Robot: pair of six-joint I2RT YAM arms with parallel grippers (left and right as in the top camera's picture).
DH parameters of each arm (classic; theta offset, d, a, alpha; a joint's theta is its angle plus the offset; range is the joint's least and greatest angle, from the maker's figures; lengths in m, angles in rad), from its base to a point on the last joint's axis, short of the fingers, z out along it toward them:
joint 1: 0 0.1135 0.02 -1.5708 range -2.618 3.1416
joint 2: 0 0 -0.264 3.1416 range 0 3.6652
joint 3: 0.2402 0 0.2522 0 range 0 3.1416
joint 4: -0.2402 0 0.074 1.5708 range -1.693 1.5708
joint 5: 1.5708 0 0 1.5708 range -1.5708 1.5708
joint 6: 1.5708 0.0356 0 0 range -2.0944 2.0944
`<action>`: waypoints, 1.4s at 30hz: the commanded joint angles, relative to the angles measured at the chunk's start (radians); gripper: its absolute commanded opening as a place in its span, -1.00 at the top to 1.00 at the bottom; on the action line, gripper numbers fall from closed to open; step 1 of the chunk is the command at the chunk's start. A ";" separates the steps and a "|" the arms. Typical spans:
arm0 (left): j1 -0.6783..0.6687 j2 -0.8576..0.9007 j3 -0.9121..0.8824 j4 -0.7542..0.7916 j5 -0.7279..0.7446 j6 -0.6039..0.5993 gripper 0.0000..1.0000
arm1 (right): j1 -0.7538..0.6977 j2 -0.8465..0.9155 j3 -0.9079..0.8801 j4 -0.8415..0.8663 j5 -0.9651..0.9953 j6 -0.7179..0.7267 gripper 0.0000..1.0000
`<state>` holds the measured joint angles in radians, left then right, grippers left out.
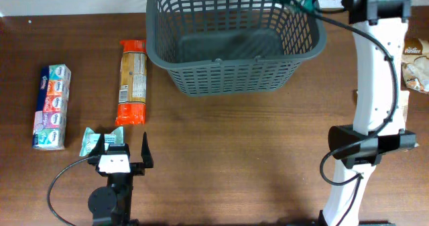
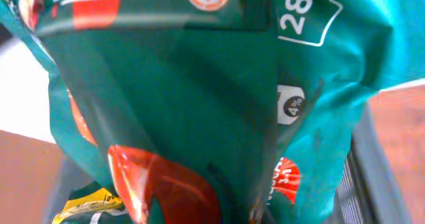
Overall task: Pack container
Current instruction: 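Carry the bag left over the grey basket and release it inside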
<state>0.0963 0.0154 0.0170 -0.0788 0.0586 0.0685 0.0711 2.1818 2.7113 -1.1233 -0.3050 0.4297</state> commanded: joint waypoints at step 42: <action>-0.005 -0.009 -0.009 0.002 -0.007 0.016 -0.99 | 0.099 0.126 -0.032 -0.329 0.107 -0.229 0.92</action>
<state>0.0963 0.0154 0.0170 -0.0788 0.0586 0.0685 0.1711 2.3085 2.6625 -1.4643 -0.2108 0.2283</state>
